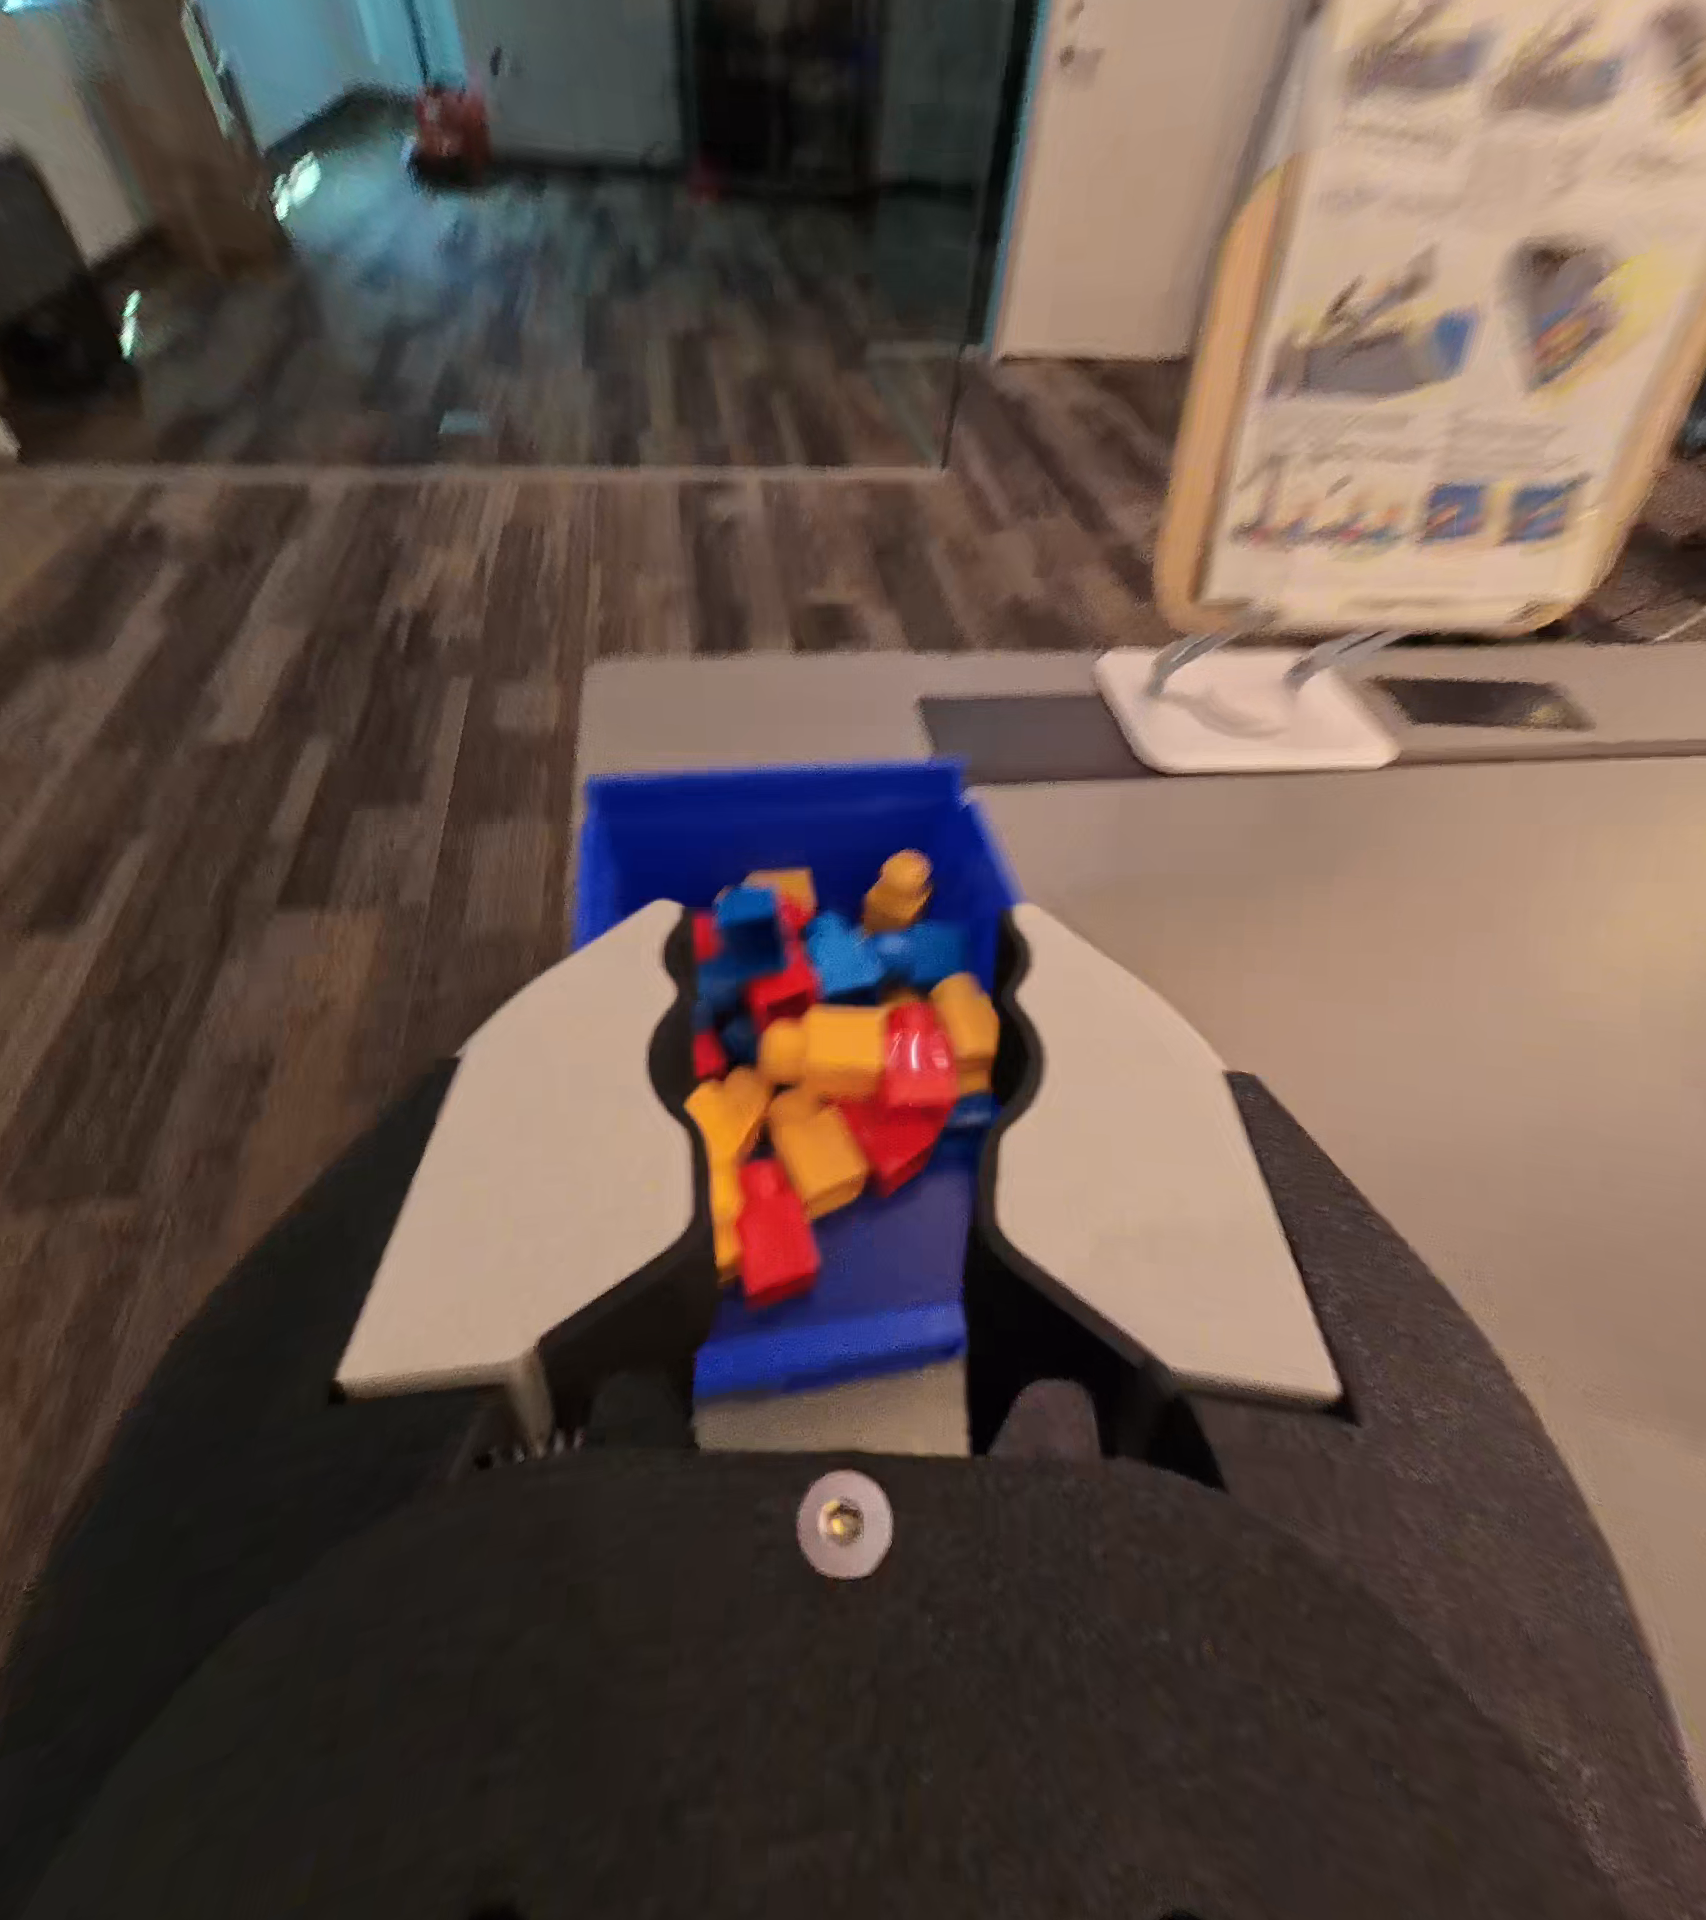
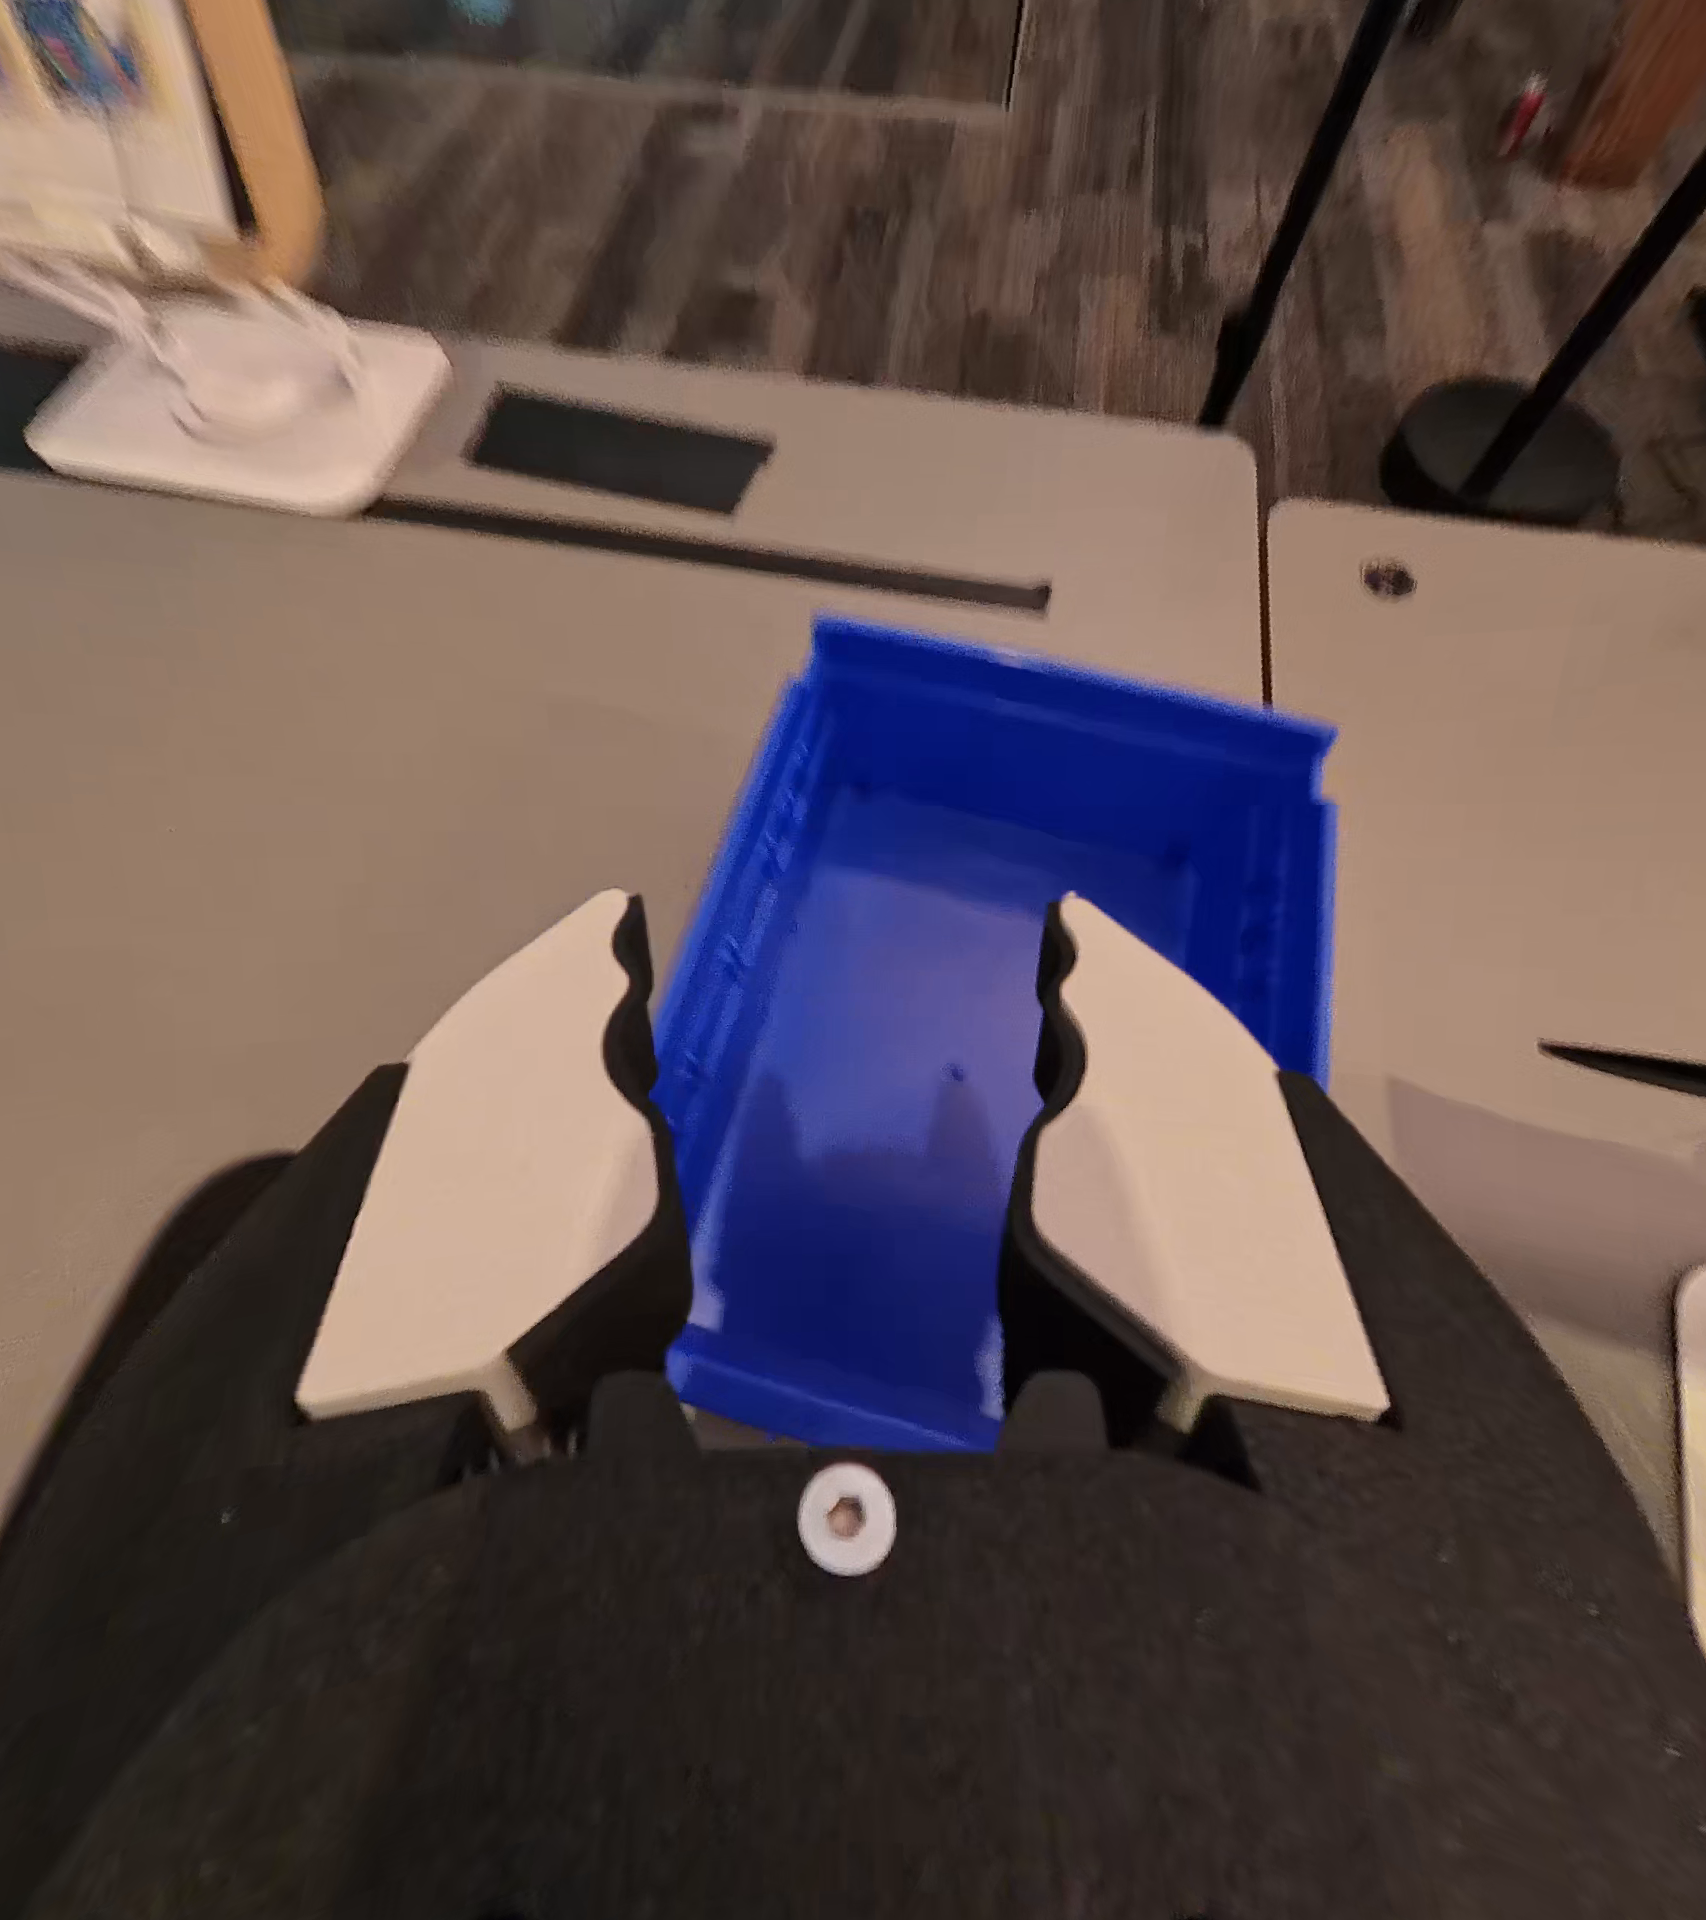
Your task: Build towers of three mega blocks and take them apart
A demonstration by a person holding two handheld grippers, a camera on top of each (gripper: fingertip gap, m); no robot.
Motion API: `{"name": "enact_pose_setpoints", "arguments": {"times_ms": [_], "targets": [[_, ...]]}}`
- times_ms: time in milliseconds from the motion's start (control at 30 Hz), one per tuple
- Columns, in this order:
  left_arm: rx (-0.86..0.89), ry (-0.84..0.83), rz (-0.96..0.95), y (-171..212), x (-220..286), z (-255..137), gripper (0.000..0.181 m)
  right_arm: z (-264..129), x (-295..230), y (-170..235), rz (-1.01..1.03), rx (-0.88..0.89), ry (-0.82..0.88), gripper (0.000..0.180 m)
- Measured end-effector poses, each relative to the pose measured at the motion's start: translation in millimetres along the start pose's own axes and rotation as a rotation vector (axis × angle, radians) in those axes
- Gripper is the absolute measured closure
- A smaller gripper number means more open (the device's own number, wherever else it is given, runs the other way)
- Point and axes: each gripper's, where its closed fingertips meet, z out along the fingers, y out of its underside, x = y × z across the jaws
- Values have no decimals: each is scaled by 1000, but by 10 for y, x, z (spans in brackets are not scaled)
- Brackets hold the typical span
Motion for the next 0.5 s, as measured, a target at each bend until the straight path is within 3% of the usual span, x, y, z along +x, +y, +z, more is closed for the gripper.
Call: {"name": "enact_pose_setpoints", "arguments": {"times_ms": [67,267,367,500], "targets": [[75,82,14,-357,497,41,99,-174,-222,-341,13,123,-33,104],[115,136,96,-677,1785,606,69,-437,-1028,-1110,-81,438,-11,80],[115,133,114,-502,2347,989,59,-295,-1413,-1218,-112,498,10,60],[64,84,121,16,2849,1544,58,286,-1974,-914,-32,347,-63,59]]}}
